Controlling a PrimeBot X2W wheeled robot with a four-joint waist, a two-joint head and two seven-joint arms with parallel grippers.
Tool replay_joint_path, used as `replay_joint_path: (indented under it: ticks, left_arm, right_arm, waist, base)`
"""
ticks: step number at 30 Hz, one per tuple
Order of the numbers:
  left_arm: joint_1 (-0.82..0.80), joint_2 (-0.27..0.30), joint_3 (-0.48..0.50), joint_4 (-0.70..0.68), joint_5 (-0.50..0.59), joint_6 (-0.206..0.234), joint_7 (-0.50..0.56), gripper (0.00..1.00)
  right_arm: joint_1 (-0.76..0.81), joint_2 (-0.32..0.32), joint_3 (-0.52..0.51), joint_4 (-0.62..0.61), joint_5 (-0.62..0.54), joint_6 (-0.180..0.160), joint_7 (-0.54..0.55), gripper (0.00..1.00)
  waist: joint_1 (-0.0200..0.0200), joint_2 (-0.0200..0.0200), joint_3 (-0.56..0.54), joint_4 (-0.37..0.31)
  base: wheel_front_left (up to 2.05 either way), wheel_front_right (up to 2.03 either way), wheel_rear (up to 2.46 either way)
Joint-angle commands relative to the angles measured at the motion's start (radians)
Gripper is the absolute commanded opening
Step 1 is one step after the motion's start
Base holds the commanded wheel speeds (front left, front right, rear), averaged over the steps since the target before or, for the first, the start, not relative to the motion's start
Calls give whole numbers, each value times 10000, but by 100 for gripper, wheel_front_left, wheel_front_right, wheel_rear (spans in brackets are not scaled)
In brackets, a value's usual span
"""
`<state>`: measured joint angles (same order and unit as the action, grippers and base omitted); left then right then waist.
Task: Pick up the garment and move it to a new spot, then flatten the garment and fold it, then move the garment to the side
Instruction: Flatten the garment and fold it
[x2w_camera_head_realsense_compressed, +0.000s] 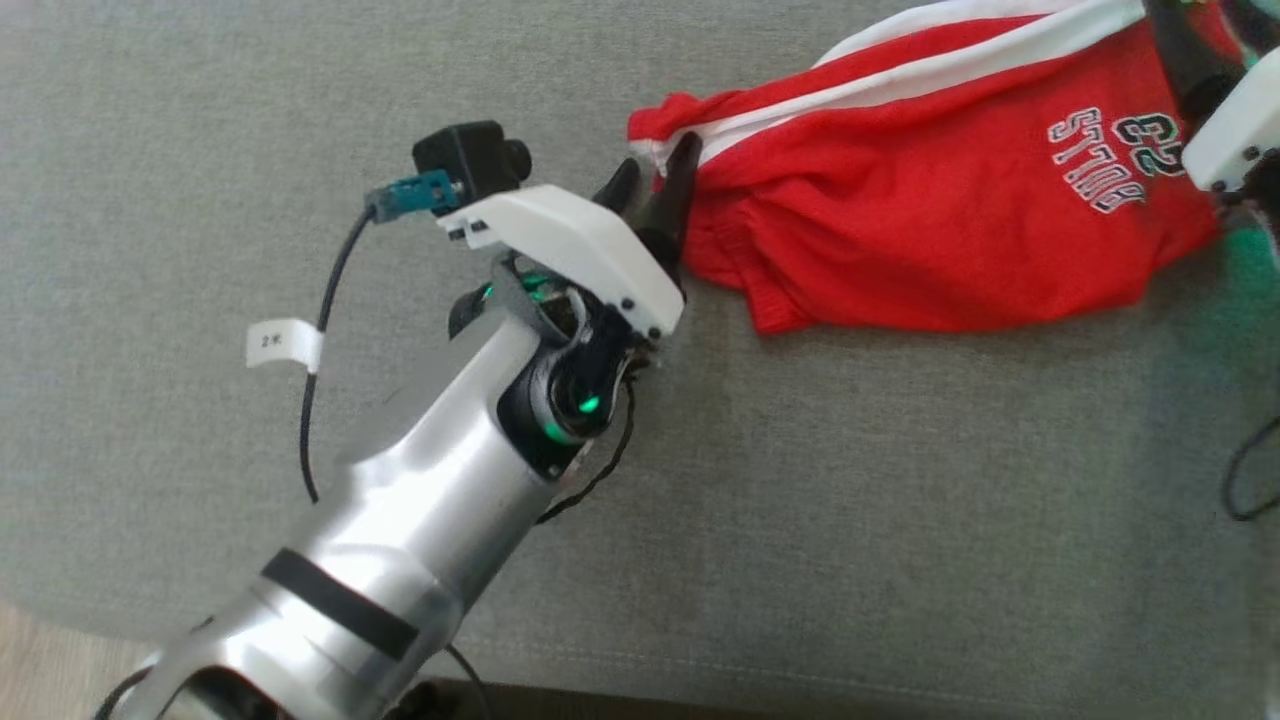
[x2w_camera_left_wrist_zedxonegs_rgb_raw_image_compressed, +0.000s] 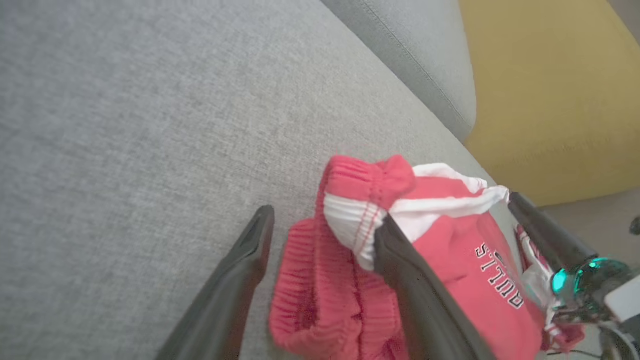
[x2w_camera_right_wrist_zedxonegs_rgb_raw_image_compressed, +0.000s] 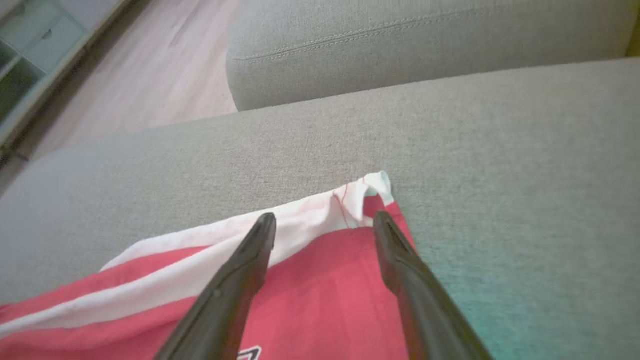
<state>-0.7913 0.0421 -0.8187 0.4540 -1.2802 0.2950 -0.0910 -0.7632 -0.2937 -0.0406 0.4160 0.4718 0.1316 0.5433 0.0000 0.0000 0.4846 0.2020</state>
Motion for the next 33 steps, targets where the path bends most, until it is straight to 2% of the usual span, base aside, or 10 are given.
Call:
replay_joint_path:
  ticks: [1, 5, 9, 15, 19, 20, 21, 26, 29, 33]
  left_arm:
    - [-346, 317, 121, -318, 241, 51, -154, 100]
    - [77, 1135, -584, -1203, 1242, 173, -592, 100]
    - [346, 1993, -1310, -2199, 2561, 1036, -980, 100]
    - [641, 2166, -1216, -3443, 3718, 1840, -1581, 100]
    - [892, 2097, -1041, -3738, 4410, 1938, -1683, 100]
    - [977, 2063, -951, -3788, 4569, 1926, -1693, 100]
    - [1035, 2054, -838, -3852, 4848, 1932, -1698, 100]
    - [1749, 2062, -289, -4194, 6367, 1698, -1704, 100]
    - [2672, 2018, 100, -4300, 7132, 1388, -1706, 100]
    - [3602, 1760, 646, -4310, 7390, 1066, -1706, 100]
  right_arm:
    - [84, -317, 302, -567, -109, -9, 117, 100]
    - [543, -1347, 1335, -1246, -519, -9, 410, 100]
    - [661, -1883, 1398, -1317, -739, -9, 921, 100]
    - [640, -1581, 1013, -603, -1065, -9, 1466, 100]
    - [664, -1167, 934, -115, -1090, -9, 1835, 100]
    - [671, -1036, 881, -59, -979, -9, 1883, 45]
    - [678, -922, 817, -28, -887, -9, 1887, 0]
    - [692, -449, -135, 133, -443, -9, 1425, 0]
    - [774, -765, -1248, 559, -594, -9, 1216, 0]
    - [714, -1365, -2414, 934, -946, -9, 1095, 0]
  waist:
    - [0, 0, -21, -78]
    - [0, 0, -96, -282]
    - [0, 0, -107, -205]
    - [0, 0, -49, 195]
    - [0, 0, -35, 377]
    - [0, 0, -56, 396]
    - [0, 0, -91, 404]
    - [0, 0, -508, 209]
    - [0, 0, -962, 118]
    - [0, 0, -1258, 166]
  base:
    - [0, 0, 0]
    - [0, 0, 0]
    - [0, 0, 0]
    - [0, 0, 0]
    - [0, 0, 0]
    - [0, 0, 0]
    - [0, 0, 0]
    - [0, 0, 0]
    - [0, 0, 0]
    - [0, 0, 0]
